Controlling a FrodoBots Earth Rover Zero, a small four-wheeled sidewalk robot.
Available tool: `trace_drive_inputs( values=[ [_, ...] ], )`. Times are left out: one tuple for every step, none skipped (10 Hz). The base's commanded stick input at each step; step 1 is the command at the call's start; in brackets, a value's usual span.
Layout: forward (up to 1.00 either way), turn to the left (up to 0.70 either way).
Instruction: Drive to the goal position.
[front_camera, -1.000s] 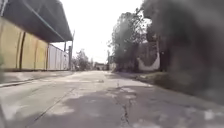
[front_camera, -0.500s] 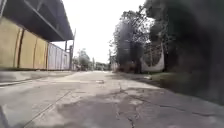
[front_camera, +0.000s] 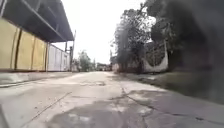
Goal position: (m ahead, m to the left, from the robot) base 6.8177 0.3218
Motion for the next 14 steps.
trace_drive_inputs(
  values=[
    [0.70, 0.00],
    [0.70, 0.00],
    [0.70, 0.00],
    [0.70, 0.00],
    [0.70, 0.00],
    [0.70, 0.00],
    [0.70, 0.00],
    [0.70, 0.00],
    [0.70, 0.00],
    [0.70, -0.03],
    [0.70, -0.14],
    [0.70, -0.35],
    [0.70, -0.21],
    [0.70, 0.00]
  ],
)
